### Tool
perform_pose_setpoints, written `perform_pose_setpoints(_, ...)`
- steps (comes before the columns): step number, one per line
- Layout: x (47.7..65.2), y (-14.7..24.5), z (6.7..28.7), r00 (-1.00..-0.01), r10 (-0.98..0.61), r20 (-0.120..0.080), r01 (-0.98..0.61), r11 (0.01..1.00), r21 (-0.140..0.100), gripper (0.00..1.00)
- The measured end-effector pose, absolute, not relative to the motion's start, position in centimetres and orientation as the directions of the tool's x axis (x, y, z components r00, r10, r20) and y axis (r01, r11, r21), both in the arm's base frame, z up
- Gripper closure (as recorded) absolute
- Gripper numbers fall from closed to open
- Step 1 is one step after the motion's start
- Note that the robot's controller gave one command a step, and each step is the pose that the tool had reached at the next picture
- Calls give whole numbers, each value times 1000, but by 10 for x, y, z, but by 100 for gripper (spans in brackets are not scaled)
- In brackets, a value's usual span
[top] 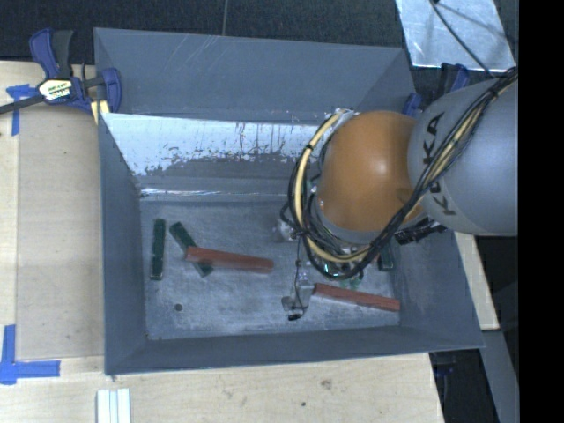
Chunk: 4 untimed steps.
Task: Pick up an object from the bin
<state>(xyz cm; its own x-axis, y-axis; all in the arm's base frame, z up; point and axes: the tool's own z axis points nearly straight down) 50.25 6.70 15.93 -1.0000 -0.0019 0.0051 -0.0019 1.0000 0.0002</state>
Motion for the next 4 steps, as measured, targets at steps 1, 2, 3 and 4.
perform_pose_setpoints(1,559,110,72,-997,78,-4,78,997,1,0)
perform_pose_setpoints(2,559,109,73,-997,79,-5,79,997,2,100)
perform_pose_setpoints(3,548,115,216,-997,-71,-12,-71,998,1,100)
perform_pose_setpoints(4,546,115,211,-998,-69,-3,-69,998,0,0)
